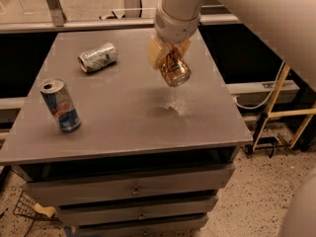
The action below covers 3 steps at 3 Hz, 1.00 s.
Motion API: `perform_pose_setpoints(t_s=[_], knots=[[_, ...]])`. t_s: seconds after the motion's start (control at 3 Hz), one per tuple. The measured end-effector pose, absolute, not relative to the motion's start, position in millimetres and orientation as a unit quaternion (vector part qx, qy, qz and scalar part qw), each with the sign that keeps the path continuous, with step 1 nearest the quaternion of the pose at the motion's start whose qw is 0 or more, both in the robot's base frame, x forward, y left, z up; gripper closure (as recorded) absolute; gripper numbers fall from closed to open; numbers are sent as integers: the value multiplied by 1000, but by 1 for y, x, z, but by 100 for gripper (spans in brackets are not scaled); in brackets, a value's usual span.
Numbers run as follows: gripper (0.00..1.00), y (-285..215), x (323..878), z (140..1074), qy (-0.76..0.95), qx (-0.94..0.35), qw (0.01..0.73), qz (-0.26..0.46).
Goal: Place orange can upright
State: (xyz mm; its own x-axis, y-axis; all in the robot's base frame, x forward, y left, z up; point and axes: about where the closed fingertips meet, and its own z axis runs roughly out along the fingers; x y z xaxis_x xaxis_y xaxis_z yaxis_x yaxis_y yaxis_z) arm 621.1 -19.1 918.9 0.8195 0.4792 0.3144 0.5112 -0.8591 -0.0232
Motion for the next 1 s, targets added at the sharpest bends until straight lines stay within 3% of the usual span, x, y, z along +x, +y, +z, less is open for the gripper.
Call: perform_pose_setpoints(t_s=[0.67, 1.0], knots=[[100, -13, 641, 954, -394, -861, 126, -295], [100, -21, 652, 952, -401, -839, 170, -326]])
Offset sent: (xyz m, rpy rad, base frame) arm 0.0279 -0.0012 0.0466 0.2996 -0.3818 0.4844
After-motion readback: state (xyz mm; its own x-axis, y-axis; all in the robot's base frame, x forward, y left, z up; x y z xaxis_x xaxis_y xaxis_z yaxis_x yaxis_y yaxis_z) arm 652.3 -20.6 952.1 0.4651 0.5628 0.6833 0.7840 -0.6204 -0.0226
